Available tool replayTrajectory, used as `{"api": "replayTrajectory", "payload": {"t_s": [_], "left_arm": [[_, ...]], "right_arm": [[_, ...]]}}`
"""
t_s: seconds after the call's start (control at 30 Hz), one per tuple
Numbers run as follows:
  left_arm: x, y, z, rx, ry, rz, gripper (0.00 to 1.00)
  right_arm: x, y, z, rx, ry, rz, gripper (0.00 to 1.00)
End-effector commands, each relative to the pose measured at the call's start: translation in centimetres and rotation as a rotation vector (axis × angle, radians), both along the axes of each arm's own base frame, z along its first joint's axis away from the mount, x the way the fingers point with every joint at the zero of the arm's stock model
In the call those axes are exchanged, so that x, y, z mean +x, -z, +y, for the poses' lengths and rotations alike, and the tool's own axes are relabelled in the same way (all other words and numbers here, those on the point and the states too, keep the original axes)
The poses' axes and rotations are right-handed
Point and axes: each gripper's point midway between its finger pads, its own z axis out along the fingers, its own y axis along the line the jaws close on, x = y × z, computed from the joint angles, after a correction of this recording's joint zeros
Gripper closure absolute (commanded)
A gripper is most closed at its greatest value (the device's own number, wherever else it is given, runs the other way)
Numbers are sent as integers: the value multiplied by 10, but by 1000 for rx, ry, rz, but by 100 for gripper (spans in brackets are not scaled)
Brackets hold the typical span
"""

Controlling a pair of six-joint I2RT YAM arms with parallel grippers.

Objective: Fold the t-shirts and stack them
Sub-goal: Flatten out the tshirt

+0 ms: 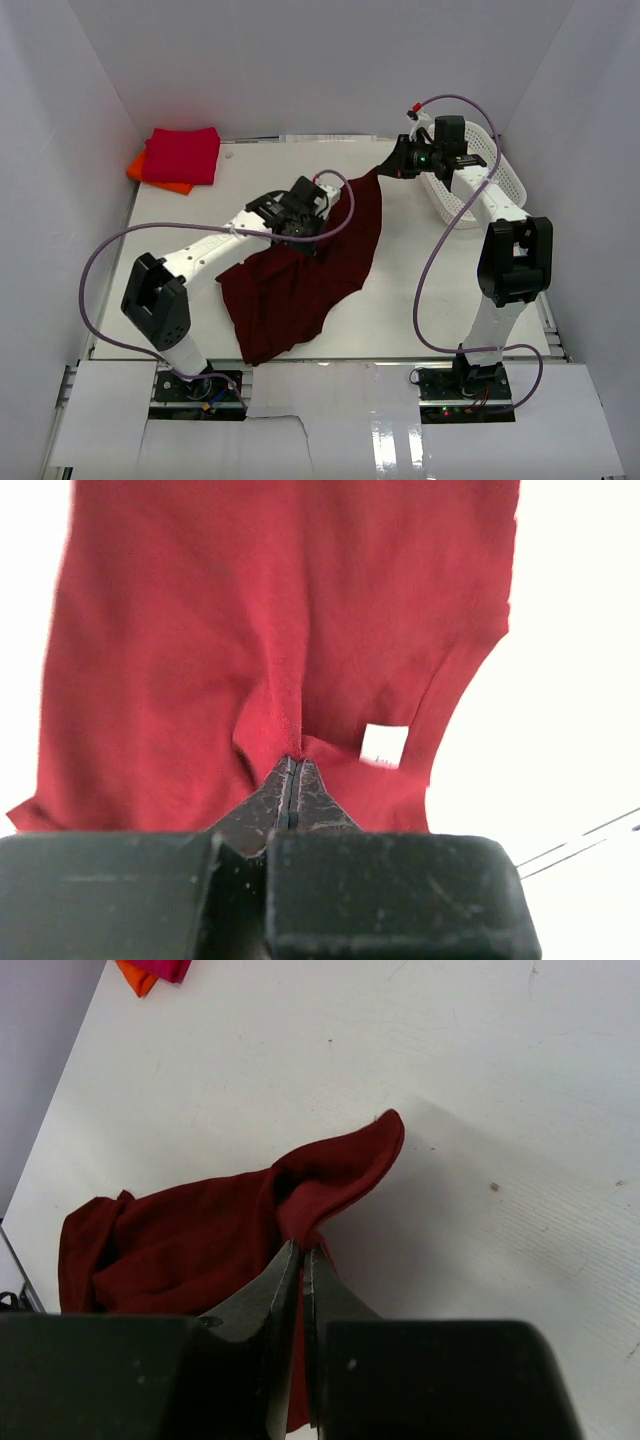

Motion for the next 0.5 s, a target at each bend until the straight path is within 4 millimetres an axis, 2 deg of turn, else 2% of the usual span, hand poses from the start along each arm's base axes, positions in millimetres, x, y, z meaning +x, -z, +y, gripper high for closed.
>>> {"api": "replayTrajectory", "payload": {"t_s": [0.0, 0.13, 0.2, 0.23, 0.27, 0.3, 0.37, 0.4, 0.47], "left_arm": [[28, -63, 15, -145, -77, -69, 100], [47, -63, 29, -229, -102, -26, 100], [53, -56, 34, -251, -118, -9, 100], [67, -56, 46, -270, -159, -21, 100], [70, -55, 48, -308, -164, -1, 100], [82, -51, 66, -333, -219, 11, 100], [96, -50, 77, -400, -246, 21, 100], [109, -40, 96, -406, -304, 34, 100], [120, -29, 110, -402, -343, 57, 100]], "right_arm": [[0, -10, -1, 14, -12, -32, 92], [0, -7, -2, 5, -3, -30, 92], [1, -3, -5, -10, 11, -29, 92], [1, -3, -6, -15, 19, -28, 92], [1, -1, -7, -19, 22, -25, 92], [1, 1, -8, -20, 25, -21, 92], [2, 4, -11, -29, 39, -16, 92], [1, 6, -11, -30, 39, -11, 92], [2, 7, -12, -31, 42, -8, 92]]}}
